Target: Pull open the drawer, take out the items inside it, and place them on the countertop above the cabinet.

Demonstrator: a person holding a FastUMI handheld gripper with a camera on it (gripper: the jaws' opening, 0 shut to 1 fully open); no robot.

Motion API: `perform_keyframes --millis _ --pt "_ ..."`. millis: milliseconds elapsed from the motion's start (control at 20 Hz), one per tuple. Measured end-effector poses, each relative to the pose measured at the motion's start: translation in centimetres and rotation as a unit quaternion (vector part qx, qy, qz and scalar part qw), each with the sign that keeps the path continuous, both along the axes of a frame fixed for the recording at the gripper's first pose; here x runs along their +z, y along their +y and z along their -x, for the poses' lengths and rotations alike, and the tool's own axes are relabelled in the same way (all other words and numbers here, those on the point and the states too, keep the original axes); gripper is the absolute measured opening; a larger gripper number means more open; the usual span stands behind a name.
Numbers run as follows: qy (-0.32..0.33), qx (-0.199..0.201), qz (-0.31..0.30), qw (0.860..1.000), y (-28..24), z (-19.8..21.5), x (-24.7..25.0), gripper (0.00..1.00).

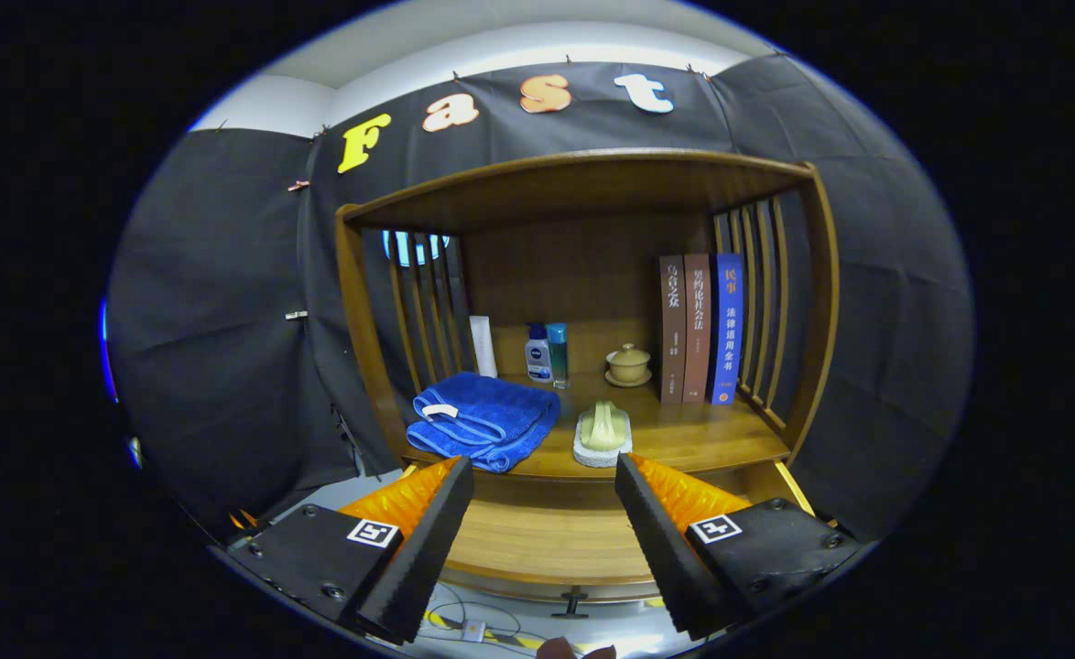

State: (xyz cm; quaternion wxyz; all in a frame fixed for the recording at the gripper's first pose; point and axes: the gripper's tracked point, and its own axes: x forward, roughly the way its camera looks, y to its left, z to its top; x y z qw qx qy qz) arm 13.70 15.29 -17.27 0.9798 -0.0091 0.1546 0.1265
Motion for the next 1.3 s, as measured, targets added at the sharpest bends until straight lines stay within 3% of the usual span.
perform_keyframes --millis 250,500,850,1100,1300 --pt "-0.048 -0.026 -0.013 0.998 -0.5 4.2 -5.2 1.0" --pt "-0.08 -0.047 0.013 0.996 -1.8 6.3 -11.7 1.0" --pt "-0.066 -0.076 0.022 0.995 -3.9 5.8 -18.6 1.0" --pt "-0.059 -0.085 0.02 0.994 -4.8 4.0 -20.0 1.0" --pt "-0.06 -0.071 0.026 0.995 -3.9 3.9 -20.6 0.99"
